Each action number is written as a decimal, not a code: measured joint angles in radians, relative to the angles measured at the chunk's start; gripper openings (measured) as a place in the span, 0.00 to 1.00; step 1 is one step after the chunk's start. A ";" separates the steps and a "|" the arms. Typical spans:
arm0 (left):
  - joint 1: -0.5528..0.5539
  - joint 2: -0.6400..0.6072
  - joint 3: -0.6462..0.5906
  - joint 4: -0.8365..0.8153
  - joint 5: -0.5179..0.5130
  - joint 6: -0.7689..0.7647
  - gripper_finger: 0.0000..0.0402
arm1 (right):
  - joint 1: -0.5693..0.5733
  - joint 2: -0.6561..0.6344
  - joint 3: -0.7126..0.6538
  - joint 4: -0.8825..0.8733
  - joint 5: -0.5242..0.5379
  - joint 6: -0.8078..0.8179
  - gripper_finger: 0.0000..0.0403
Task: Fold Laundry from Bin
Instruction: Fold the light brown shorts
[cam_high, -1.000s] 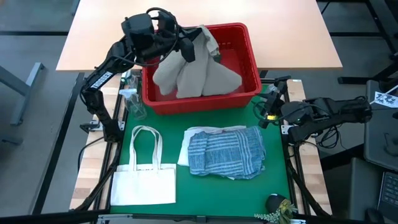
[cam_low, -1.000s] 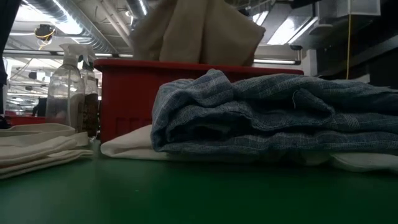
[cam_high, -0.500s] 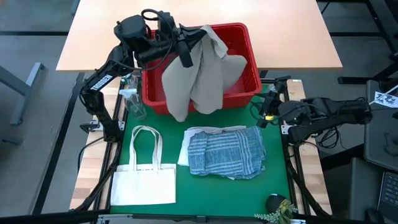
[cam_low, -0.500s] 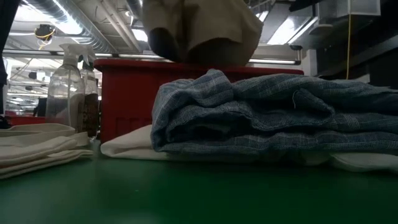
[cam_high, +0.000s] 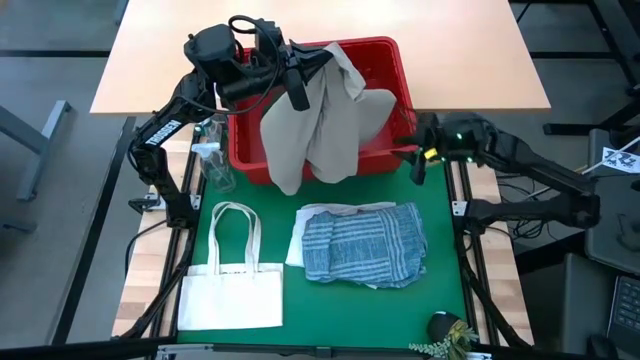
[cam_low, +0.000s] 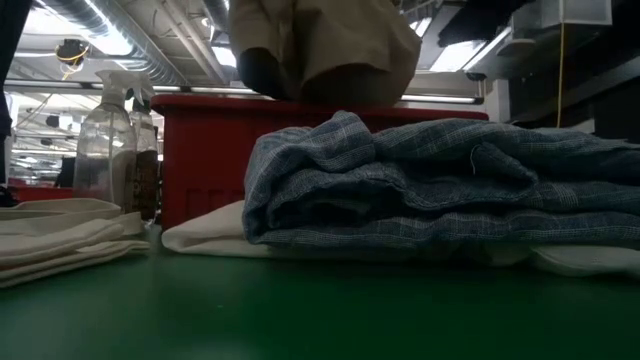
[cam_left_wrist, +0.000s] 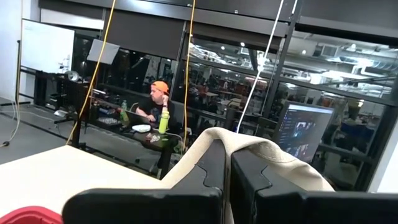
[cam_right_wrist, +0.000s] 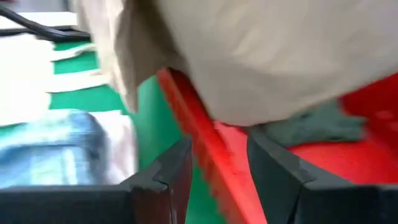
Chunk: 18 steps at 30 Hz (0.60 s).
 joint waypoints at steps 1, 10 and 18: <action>0.000 0.000 0.000 -0.001 0.000 0.000 0.00 | -0.024 0.014 0.000 0.004 -0.060 0.008 0.38; 0.000 0.000 0.000 -0.024 0.000 0.000 0.00 | 0.012 0.170 0.000 0.029 -0.293 0.024 0.38; 0.000 0.000 0.000 -0.058 -0.003 0.034 0.00 | 0.076 0.276 0.000 0.209 -0.209 0.073 0.38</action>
